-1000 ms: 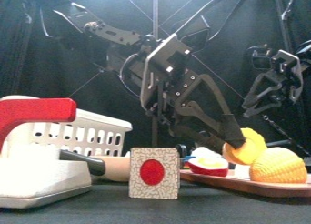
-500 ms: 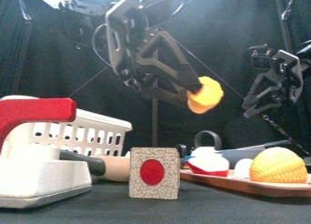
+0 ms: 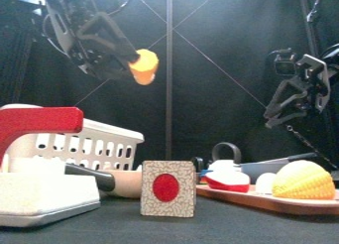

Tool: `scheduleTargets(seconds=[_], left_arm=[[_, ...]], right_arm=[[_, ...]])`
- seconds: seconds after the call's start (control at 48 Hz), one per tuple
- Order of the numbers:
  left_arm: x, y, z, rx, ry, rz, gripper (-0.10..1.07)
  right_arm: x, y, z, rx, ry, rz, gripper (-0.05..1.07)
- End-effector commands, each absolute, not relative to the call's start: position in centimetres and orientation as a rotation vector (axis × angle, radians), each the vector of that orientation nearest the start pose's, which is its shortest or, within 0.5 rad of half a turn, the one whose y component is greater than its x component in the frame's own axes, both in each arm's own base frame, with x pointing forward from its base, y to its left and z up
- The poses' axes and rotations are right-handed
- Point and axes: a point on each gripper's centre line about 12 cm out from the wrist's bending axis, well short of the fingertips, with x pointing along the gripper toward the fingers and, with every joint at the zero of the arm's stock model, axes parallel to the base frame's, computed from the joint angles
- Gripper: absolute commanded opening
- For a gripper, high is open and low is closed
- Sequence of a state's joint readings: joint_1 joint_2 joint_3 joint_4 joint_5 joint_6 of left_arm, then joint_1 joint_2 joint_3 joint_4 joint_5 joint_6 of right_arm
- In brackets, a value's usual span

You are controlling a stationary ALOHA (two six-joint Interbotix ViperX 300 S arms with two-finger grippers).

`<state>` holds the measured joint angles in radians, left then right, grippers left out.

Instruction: Place corn bottom in basket

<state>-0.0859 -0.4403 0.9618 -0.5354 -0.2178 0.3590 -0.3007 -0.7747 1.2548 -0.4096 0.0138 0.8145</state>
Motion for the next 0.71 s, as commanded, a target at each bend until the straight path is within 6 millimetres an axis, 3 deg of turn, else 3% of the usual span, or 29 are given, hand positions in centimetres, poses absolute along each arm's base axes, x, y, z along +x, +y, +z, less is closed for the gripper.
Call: scheduleTargets(seconds=[0.0,0.167,0.312,0.5,0.688], left_arm=[[27.8,1.2,24.5,-0.146,0.262,0.137,0.67],[25.0,5.5,23.1,-0.164,0.273,0.302,0.67],[22.9,8.5,20.2,-0.209,0.356,0.441,0.68],[22.7,9.0,17.8,-0.26,0.5,0.448,0.71],[22.8,8.9,16.7,-0.282,0.568,0.435,0.81]], right_arm=[[19.6,-6.1,19.1,0.467,0.415,-0.393,0.79],[19.6,-6.1,19.0,0.468,0.417,-0.394,0.79],[19.6,-6.2,18.9,0.474,0.424,-0.396,0.79],[19.6,-6.3,18.6,0.479,0.433,-0.405,0.79],[19.7,-6.3,18.5,0.479,0.436,-0.406,0.79]])
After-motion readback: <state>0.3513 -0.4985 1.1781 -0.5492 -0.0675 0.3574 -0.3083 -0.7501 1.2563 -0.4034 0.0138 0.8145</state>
